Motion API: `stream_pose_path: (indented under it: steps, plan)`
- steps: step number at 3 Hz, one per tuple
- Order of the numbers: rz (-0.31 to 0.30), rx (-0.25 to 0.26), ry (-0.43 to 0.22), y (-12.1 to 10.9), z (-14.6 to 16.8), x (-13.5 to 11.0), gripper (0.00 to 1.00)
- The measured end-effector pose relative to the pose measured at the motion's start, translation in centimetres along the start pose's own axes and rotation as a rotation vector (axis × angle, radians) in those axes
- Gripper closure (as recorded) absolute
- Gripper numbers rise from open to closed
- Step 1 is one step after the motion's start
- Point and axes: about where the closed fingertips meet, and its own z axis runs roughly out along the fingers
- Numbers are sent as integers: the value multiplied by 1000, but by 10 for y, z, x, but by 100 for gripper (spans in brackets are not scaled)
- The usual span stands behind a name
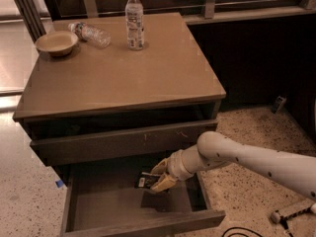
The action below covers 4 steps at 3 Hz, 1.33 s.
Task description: Place rxbar chocolate into middle drawer
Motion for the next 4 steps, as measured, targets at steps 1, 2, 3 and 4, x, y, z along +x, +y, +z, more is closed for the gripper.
stream_pose_path:
  steps: [1, 2, 3, 4]
  plan:
    - [-18, -12, -19, 10, 28, 15, 100]
    - [-45, -23, -51, 15, 61, 30, 100]
    - [-73, -38, -63, 21, 110, 59, 100]
    - [-74, -39, -63, 22, 112, 60, 100]
